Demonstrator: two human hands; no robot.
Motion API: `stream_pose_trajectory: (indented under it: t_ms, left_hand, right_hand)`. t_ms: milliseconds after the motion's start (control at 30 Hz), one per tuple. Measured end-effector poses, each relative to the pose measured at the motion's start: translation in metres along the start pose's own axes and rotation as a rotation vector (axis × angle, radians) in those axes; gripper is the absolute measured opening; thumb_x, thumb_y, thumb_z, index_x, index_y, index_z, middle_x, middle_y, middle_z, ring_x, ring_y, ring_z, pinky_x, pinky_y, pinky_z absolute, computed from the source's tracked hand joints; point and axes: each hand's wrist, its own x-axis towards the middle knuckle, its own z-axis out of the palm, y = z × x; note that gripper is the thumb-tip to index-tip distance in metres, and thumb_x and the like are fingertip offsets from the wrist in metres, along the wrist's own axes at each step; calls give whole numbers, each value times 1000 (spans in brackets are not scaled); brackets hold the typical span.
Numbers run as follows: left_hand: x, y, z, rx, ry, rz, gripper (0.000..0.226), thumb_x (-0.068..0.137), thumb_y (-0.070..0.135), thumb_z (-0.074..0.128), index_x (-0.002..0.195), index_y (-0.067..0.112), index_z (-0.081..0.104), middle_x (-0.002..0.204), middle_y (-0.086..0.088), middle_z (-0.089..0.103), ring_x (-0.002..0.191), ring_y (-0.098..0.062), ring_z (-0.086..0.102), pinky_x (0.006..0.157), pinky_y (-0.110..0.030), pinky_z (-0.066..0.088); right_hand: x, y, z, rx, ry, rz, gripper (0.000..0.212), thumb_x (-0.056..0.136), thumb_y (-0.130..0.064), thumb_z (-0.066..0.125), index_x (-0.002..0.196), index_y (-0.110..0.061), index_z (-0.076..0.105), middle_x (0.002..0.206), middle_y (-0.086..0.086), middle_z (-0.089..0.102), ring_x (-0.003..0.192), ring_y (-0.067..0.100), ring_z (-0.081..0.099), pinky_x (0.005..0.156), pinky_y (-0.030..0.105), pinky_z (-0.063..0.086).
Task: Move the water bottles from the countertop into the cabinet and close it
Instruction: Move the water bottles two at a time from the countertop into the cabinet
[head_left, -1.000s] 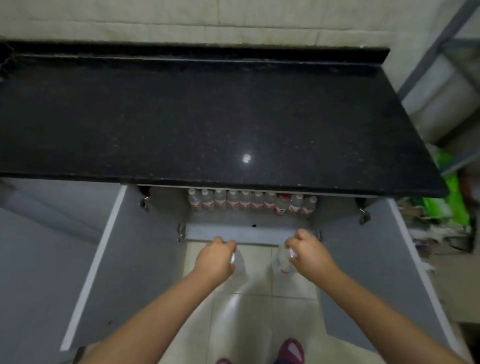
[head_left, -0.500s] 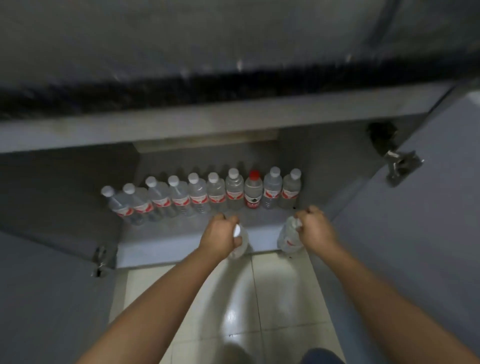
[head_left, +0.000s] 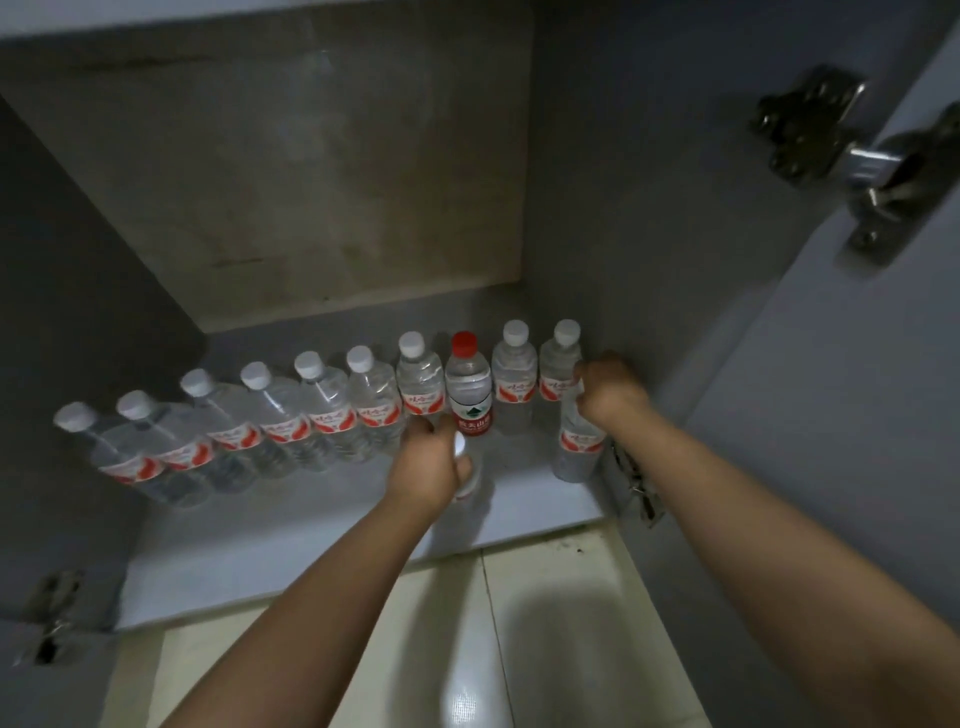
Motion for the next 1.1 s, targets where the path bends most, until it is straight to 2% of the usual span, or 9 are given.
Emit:
stream_pose_trajectory:
  t_ms: [467,567,667,700,767,833,900,967,1100]
  left_hand:
    - [18,3,0,90,8,73,44,94,21,48,132,1,39,133,-19,43,122,-30,44,95,-29,40]
    - [26,18,-6,117,-11,97,42,96,23,46,132,3,37,130,-19,44,118,-32,46,95,-33,40]
    - [42,36,-9,52,-53,82,45,96,23,49,133,2,36,134,-21,42,122,-34,45,100,-36,40]
    - [47,42,-8,27,-69,78,46,95,22,50,135,3,35,137,-21,40,125,-34,43,103,-37,39]
    - [55,54,-6,-14,-88,73,48,95,22,51,137,5,34,139,-21,38,129,-34,41,106,-37,37]
    - [64,63,-3,-43,-79,80,46,95,22,51,135,5,36,138,-22,40,128,-34,42,106,-36,37]
    - [72,71,-1,-66,-56,99,45,95,22,51,134,5,37,137,-21,42,127,-33,43,105,-35,37]
    - [78,78,2,-83,-46,123,46,95,21,51,136,6,36,138,-21,41,129,-33,41,105,-35,36]
    - [87,89,5,-104,-46,165,49,95,21,52,139,9,35,140,-20,40,131,-33,40,107,-36,35]
  right_hand:
    - [19,3,18,-101,195,-13,36,97,-2,35,132,-4,43,140,17,44,128,32,43,108,34,34]
    - [12,2,22,-79,235,0,42,94,-4,46,136,-2,39,142,18,41,131,34,37,108,36,35]
    - [3,3,30,-112,363,-73,52,49,-11,89,95,5,71,101,20,72,89,31,71,67,25,58]
    - [1,5,33,-128,376,-96,51,26,-12,94,72,0,75,84,16,76,70,29,74,50,21,56]
    - [6,10,45,-46,367,-131,48,13,-6,93,56,-2,71,74,16,77,60,29,74,41,24,55]
    - [4,11,46,-23,364,-130,43,25,1,91,64,4,73,83,22,76,70,34,75,49,30,59]
    - [1,13,41,46,335,-140,41,62,6,75,102,14,66,120,32,62,107,43,64,84,35,57]
    - [2,18,41,88,260,-167,48,93,2,45,139,8,35,153,21,26,142,33,28,116,30,27]
    - [7,26,44,114,236,-226,48,101,-8,31,147,-3,17,159,12,12,147,20,14,118,19,9]
